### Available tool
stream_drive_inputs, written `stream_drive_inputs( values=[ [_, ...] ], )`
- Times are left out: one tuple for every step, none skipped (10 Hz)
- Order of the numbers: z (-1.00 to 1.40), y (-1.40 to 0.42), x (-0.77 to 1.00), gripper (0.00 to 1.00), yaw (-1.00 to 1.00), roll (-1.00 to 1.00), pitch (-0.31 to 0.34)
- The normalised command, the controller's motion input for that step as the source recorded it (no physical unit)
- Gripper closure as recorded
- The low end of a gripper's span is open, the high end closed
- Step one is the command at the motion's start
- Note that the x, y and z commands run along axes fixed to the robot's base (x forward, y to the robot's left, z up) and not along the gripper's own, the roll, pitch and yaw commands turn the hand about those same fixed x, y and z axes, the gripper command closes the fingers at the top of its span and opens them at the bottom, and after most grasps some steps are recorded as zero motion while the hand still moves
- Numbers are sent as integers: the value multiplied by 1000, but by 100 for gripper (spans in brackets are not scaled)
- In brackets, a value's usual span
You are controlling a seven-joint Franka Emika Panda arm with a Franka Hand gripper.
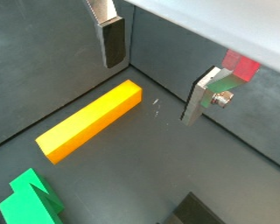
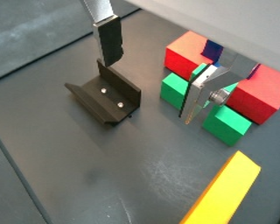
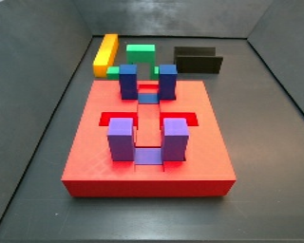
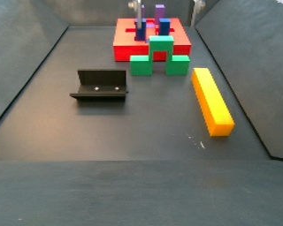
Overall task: Pick up the yellow object. Move up. Move to above the board. Insert the yellow object.
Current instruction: Pick up the yellow object.
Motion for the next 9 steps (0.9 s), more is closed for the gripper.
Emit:
stream_drive_inputs(
  values=[
    [-714, -397, -186, 0, 0, 164, -113],
    [-794, -380, -629, 0, 0, 240, -121],
    [-783, -346, -663, 0, 40, 184, -163],
    [-774, -349, -677, 0, 29, 206, -159],
    [-834, -129, -740, 0, 49, 150, -151],
    [-857, -49, -700, 0, 60, 91, -187],
    [-680, -26, -397, 0, 60, 63, -180],
    [-551, 0, -111, 0, 0, 109, -90],
    [-503, 226, 0, 0, -123, 140, 0]
  ],
)
